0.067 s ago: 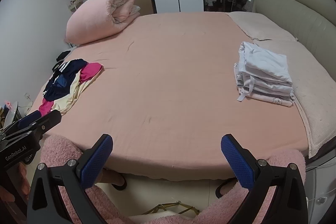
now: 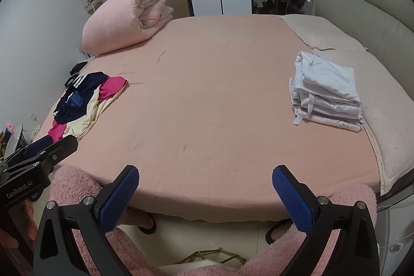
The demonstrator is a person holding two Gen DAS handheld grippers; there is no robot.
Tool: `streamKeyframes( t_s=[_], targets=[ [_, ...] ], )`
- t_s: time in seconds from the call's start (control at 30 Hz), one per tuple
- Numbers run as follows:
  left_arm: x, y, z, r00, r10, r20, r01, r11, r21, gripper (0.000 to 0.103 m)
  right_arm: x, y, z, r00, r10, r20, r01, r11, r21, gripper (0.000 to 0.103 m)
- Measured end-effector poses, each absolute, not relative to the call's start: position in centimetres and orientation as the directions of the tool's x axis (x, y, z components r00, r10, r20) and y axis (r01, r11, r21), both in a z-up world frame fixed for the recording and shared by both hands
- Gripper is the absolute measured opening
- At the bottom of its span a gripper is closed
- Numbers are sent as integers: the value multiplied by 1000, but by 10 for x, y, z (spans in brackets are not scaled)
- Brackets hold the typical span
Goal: Fold clothes
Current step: 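Move both grippers toward the clothes pile on the bed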
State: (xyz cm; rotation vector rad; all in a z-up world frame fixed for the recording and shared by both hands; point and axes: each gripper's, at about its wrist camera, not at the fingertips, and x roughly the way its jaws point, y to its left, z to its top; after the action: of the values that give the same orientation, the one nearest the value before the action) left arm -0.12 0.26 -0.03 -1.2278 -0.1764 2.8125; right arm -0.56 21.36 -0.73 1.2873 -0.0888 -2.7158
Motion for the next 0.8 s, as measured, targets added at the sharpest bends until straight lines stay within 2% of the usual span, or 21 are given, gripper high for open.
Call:
streamKeyframes(
  t_s=[0.13, 0.33, 0.47, 0.57, 0.8],
  targets=[
    [-4, 8, -1, -685, 147, -713, -50, -987, -156, 86, -4, 213, -7, -624, -144, -768, 93, -990, 110, 103],
    [-7, 15, -2, -692, 206, -692, -101, -977, -190, 86, -7, 210, -7, -594, -236, -770, 164, -971, 171, 103],
    [-18, 4, 6, -715, 211, -667, -98, -974, -203, 86, -15, 208, 1, -618, -230, -751, 203, -970, 131, 103],
    [-27, -5, 12, -731, 214, -648, -96, -972, -213, 86, -28, 209, 3, -613, -269, -743, 216, -962, 170, 103],
    [-45, -28, 21, -765, 214, -608, -90, -970, -227, 86, -62, 204, -16, -548, -288, -786, 230, -955, 190, 103]
  ],
)
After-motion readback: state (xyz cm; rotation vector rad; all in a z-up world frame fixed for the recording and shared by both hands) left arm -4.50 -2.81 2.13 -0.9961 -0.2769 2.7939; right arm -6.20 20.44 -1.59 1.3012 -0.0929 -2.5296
